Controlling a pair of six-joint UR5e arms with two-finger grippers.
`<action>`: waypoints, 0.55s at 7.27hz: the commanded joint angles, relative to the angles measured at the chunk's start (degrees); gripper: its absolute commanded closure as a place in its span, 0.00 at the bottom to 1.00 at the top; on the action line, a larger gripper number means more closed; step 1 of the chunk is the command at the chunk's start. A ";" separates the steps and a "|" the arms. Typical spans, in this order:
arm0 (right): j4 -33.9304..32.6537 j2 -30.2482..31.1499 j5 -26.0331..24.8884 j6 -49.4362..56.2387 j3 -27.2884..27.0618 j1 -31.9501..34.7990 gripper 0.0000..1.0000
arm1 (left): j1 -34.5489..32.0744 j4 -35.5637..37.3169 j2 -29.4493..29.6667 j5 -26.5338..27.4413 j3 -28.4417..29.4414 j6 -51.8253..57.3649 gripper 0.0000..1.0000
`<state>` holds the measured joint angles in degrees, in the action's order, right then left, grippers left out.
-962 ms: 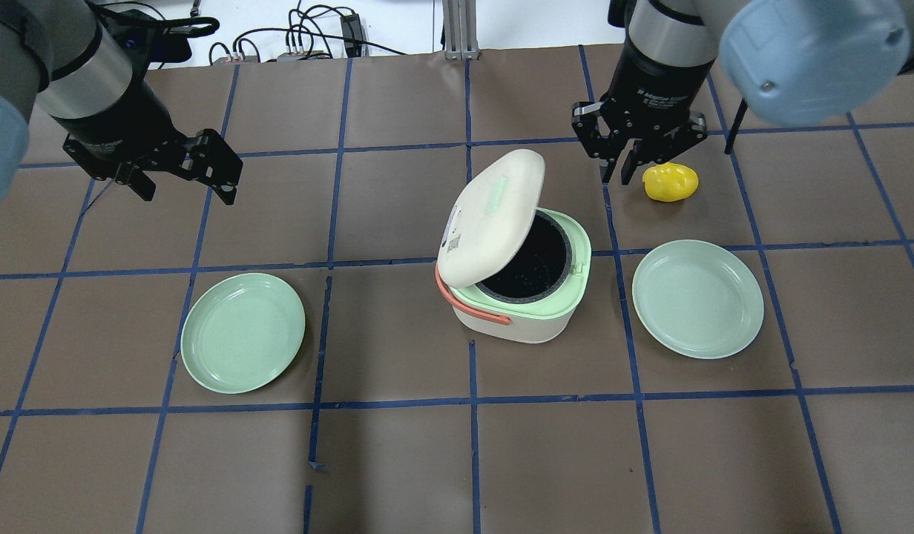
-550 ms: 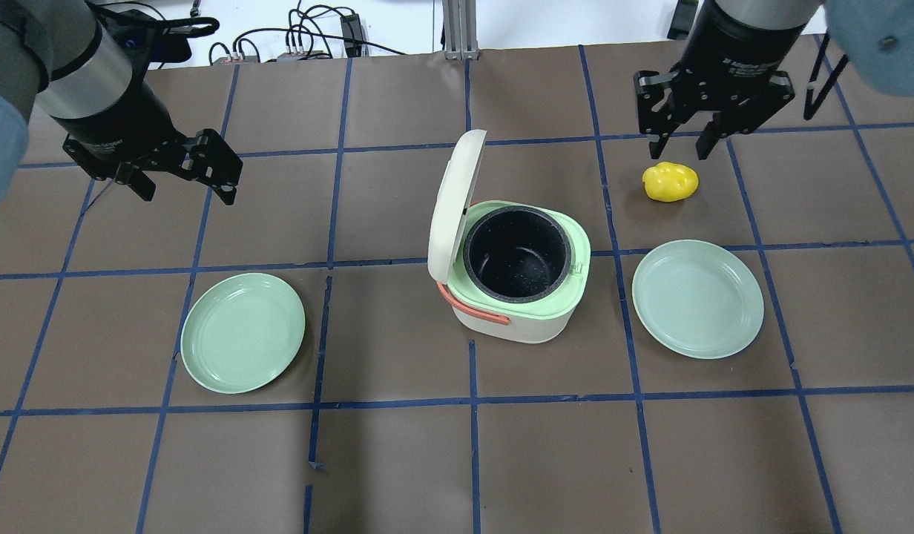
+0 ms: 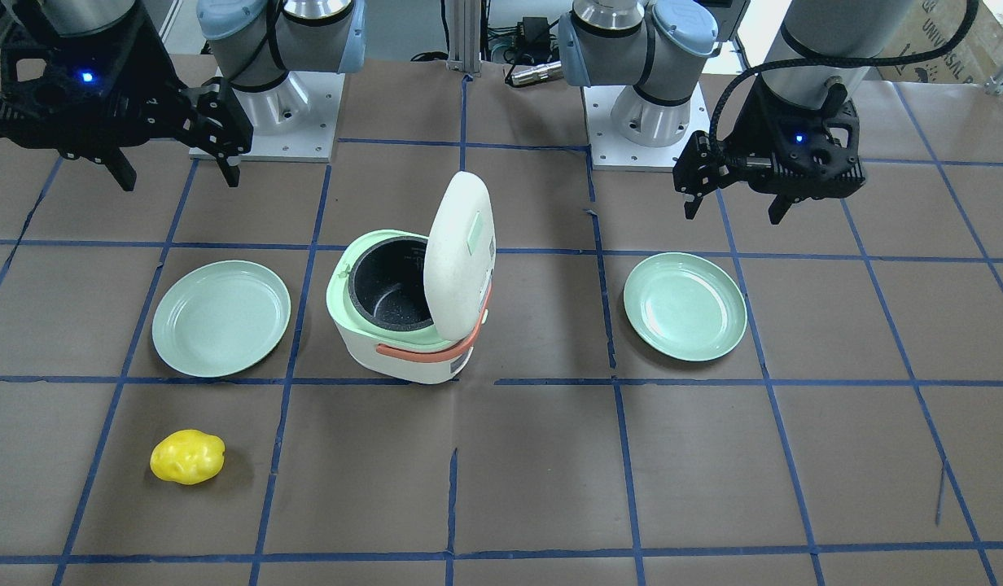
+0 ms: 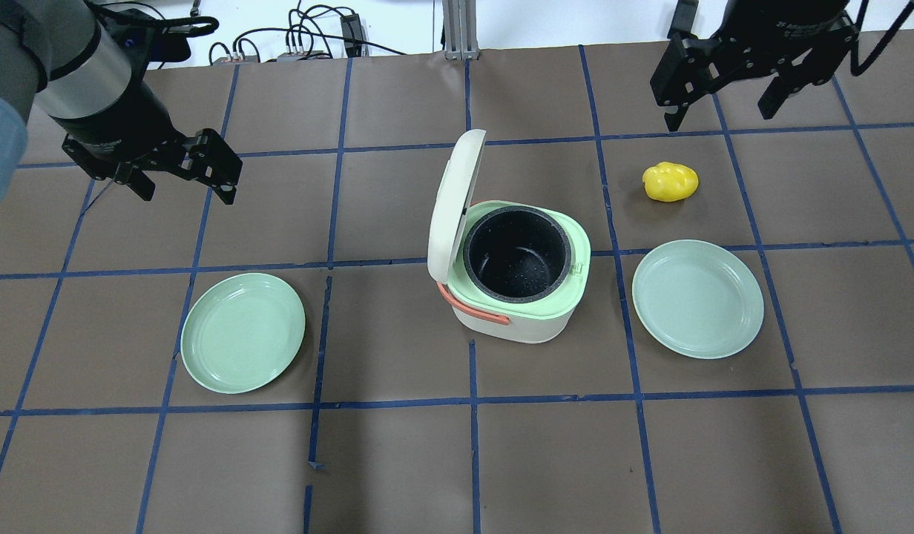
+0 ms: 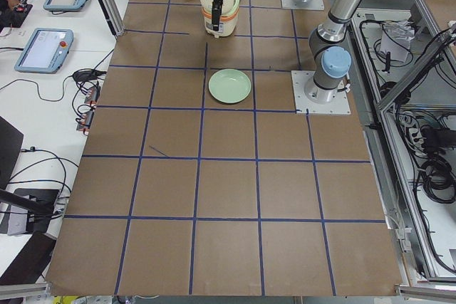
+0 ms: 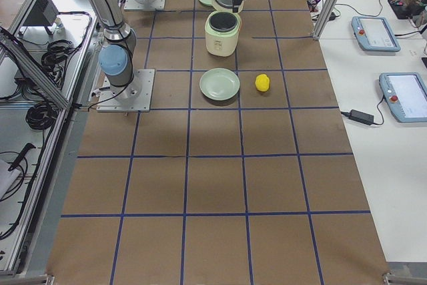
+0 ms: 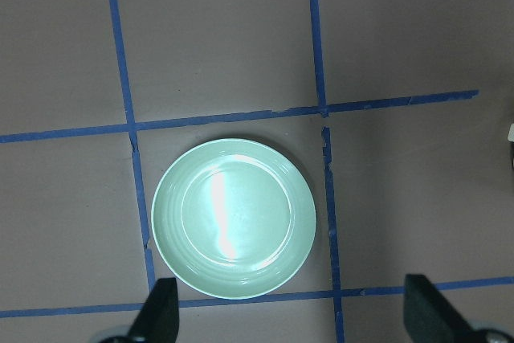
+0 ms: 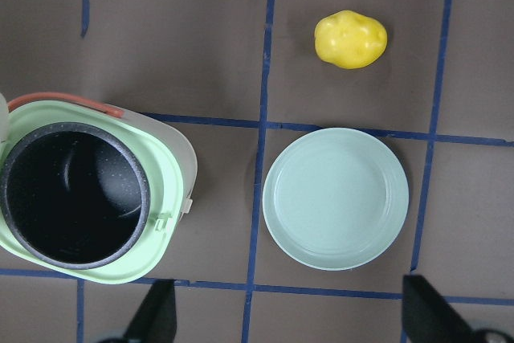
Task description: Press rice cooker button
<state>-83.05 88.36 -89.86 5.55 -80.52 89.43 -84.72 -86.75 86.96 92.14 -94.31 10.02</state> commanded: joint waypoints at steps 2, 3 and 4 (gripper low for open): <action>1.84 -0.56 1.18 -0.80 -0.60 0.22 0.00 | 0.00 0.00 -0.03 -0.03 0.00 0.00 0.00; 1.67 -0.56 1.79 -0.98 -0.69 0.22 0.00 | 0.00 0.00 -0.03 -0.03 0.00 0.00 0.00; 1.84 -0.73 1.88 -1.07 -1.12 0.22 0.00 | 0.00 0.00 -0.03 -0.03 0.00 0.00 0.00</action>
<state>-81.34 87.75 -88.26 4.65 -81.25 89.64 -84.73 -86.75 86.92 92.11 -94.31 10.02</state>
